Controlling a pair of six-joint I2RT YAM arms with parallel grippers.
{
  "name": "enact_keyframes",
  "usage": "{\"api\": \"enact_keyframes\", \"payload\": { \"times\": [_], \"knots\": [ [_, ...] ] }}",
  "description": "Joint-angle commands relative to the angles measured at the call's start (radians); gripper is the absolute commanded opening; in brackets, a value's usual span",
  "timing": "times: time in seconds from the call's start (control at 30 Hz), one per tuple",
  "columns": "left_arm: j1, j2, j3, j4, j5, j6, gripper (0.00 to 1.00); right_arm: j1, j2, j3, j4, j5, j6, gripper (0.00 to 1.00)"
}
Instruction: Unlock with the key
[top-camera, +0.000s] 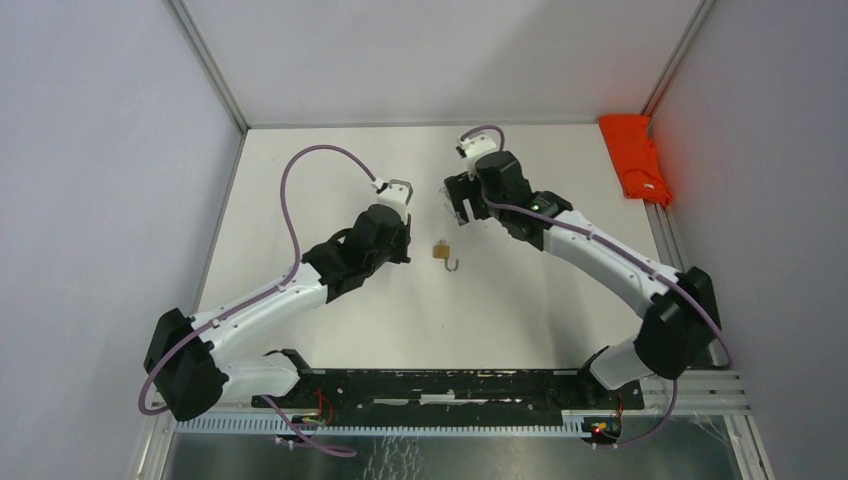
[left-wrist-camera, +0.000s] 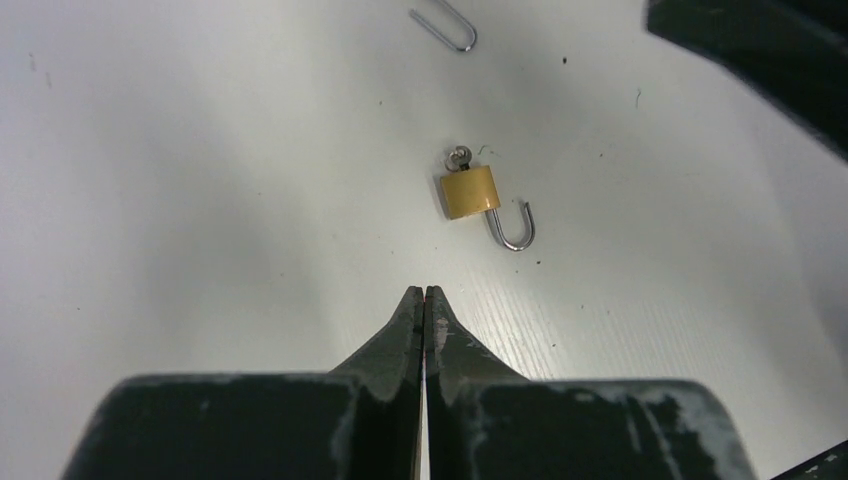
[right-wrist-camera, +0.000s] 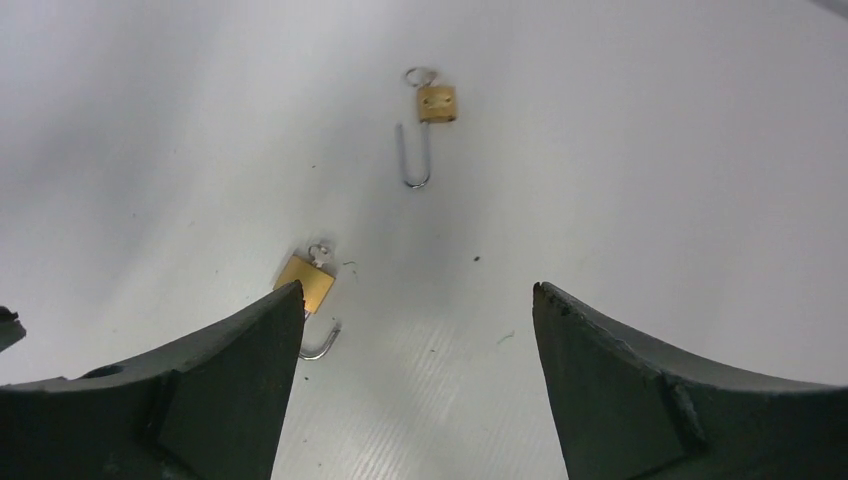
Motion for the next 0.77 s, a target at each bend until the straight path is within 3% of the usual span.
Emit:
{"api": "enact_keyframes", "payload": {
  "times": [0.0,0.17,0.6,0.73],
  "knots": [
    [0.003,-0.052,0.053,-0.007,-0.054,0.024,0.05,-0.003,-0.105,-0.043,-0.035,0.105,0.007,0.89],
    [0.003,-0.071,0.068,-0.025,-0.07,0.03,0.06,-0.005,-0.172,-0.079,-0.049,0.178,0.011,0.89],
    [0.003,-0.069,0.077,-0.036,-0.08,0.033,0.07,-0.005,-0.214,-0.14,-0.014,0.173,0.018,0.89],
    [0.002,-0.078,0.076,-0.039,-0.086,0.033,0.07,-0.005,-0.214,-0.138,-0.018,0.18,0.021,0.93]
  ]
}}
